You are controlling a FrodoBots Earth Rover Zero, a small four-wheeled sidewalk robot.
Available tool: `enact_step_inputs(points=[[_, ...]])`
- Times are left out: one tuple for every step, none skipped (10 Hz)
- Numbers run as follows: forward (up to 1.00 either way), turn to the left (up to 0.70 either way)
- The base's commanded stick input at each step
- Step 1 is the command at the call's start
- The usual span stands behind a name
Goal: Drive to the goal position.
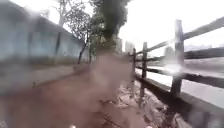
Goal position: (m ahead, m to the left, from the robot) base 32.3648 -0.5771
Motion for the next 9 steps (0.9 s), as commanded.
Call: enact_step_inputs(points=[[1.00,0.00],[1.00,0.00],[1.00,0.00],[1.00,0.00],[1.00,0.00],[1.00,0.00],[1.00,0.00],[1.00,0.00],[1.00,0.00]])
